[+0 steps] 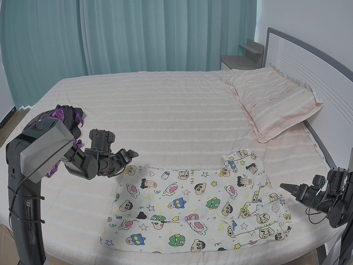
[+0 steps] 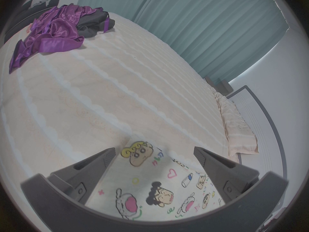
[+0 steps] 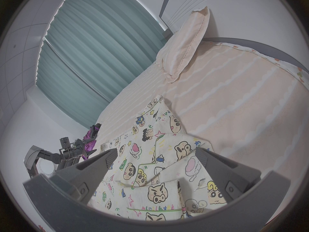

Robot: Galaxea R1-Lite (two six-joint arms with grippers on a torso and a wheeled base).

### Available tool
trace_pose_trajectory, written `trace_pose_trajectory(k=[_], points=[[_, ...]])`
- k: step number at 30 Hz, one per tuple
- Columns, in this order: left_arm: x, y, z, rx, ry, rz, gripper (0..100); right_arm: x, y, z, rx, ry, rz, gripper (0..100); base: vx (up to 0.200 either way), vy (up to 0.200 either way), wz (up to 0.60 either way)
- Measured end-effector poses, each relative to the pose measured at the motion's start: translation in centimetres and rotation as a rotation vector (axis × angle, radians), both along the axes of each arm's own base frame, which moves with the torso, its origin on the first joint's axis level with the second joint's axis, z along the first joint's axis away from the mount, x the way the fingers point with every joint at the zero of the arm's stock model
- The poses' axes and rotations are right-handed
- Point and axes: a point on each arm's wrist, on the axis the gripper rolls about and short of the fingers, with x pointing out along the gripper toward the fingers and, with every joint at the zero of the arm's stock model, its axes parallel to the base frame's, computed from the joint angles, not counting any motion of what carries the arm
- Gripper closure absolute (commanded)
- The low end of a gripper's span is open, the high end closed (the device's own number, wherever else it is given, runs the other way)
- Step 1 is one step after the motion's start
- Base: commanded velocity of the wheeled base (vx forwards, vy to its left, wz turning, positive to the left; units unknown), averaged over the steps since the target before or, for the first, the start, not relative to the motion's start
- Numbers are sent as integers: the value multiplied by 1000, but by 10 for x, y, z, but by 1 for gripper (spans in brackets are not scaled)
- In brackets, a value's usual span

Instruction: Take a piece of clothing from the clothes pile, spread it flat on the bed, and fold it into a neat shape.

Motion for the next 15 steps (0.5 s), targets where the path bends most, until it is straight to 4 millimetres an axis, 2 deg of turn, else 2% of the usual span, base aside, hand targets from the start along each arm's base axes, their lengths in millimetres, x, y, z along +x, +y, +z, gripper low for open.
trace_pose_trajectory(k=[15], points=[[15,-4,-25,8,14,-25,0,0,0,0,0,1,-2,0,0,0,0]])
